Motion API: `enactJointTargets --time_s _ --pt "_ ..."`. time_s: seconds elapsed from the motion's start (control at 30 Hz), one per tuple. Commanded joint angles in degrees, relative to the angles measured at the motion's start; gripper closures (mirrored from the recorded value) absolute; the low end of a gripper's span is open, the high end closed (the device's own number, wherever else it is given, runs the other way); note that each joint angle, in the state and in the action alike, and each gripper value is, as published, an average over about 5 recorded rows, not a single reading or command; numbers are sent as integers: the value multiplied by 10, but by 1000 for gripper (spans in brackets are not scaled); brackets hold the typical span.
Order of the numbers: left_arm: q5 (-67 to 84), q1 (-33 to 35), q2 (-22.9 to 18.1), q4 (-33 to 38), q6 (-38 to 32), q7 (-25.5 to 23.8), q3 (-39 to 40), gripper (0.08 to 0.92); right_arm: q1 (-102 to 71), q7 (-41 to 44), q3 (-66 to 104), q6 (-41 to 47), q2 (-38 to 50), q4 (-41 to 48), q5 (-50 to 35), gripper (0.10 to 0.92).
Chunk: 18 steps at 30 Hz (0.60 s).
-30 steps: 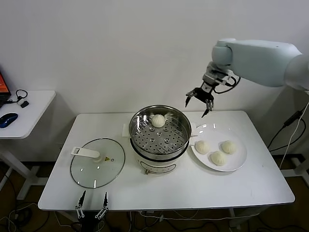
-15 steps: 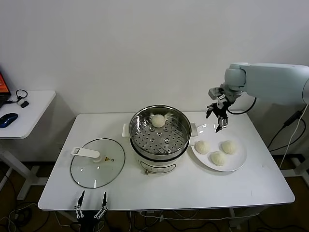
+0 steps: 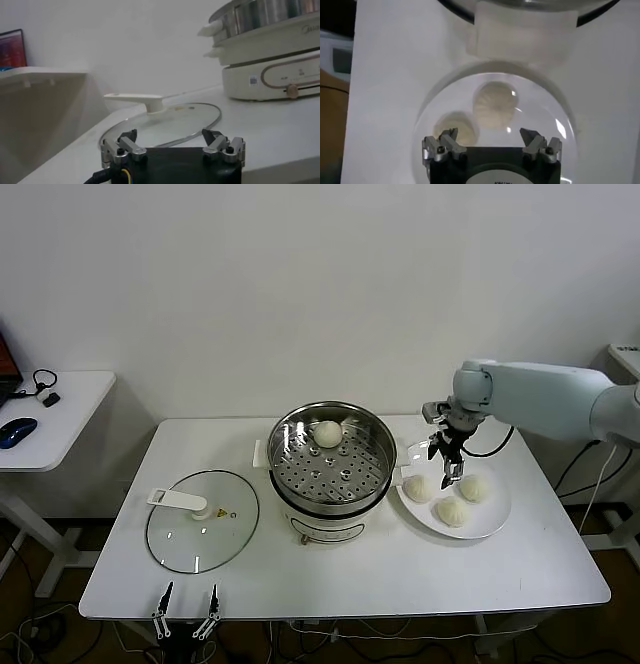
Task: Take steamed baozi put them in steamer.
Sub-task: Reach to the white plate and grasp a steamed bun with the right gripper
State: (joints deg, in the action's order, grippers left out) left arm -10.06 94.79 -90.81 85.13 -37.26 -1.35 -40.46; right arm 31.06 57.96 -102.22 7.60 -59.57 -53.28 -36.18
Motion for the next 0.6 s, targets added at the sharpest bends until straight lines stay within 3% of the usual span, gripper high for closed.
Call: enactJointTargets --time_s 0.03,0.33,0.6 --pt "0 0 0 -2 0 0 -1 177 -73 -7 55 18 -3 42 15 203" --pt "-1 0 2 -4 -2 0 -2 177 -118 -16 123 -3 -30 115 42 203" --pt "-1 0 4 -5 -3 0 -2 177 -132 -16 134 -7 -37 124 50 203"
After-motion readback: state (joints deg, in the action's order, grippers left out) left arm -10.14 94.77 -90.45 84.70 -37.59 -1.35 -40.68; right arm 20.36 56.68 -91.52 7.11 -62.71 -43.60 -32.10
